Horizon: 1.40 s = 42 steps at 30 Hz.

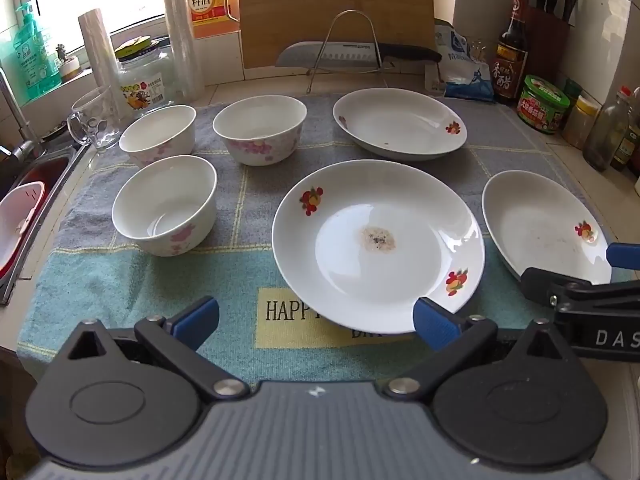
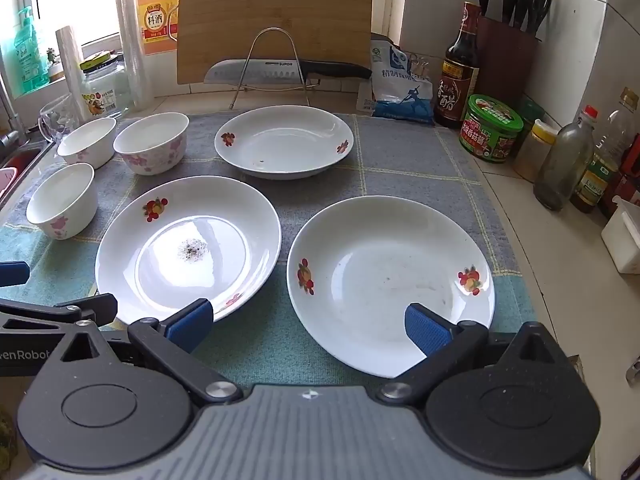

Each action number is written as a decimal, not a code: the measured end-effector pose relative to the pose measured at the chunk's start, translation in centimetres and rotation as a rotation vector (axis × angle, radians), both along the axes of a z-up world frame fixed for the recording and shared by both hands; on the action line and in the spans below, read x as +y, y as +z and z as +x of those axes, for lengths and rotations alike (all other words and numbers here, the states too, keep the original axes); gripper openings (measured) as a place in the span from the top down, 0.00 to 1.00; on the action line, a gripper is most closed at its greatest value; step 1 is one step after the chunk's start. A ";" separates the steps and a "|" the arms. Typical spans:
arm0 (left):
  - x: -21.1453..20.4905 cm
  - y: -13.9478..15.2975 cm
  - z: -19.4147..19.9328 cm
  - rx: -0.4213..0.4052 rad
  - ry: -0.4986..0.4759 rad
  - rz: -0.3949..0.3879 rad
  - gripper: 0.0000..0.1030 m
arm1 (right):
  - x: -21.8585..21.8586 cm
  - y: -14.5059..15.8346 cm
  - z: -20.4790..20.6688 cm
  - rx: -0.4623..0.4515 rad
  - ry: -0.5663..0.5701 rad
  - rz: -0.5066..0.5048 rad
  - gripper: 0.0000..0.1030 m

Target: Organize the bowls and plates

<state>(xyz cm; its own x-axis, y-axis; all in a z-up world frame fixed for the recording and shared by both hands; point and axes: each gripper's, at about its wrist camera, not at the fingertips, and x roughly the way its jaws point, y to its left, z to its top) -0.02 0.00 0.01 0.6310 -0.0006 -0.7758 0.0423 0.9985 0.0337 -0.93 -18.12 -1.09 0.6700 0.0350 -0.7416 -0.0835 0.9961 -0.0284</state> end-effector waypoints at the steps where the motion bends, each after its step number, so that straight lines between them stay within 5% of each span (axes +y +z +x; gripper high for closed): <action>1: 0.0 0.0 0.0 0.000 0.002 0.004 0.01 | -0.1 -0.1 0.0 -0.004 0.002 0.007 0.00; 42: -0.4 1.0 -0.3 -0.021 0.018 0.012 0.01 | -0.2 0.7 0.0 -0.027 0.023 -0.001 0.00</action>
<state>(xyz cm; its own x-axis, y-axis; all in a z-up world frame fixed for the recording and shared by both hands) -0.29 -0.44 0.97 0.6471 0.0203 -0.7621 0.0231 0.9987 0.0461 -0.97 -18.30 -0.42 0.6890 0.0498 -0.7230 -0.1053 0.9939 -0.0319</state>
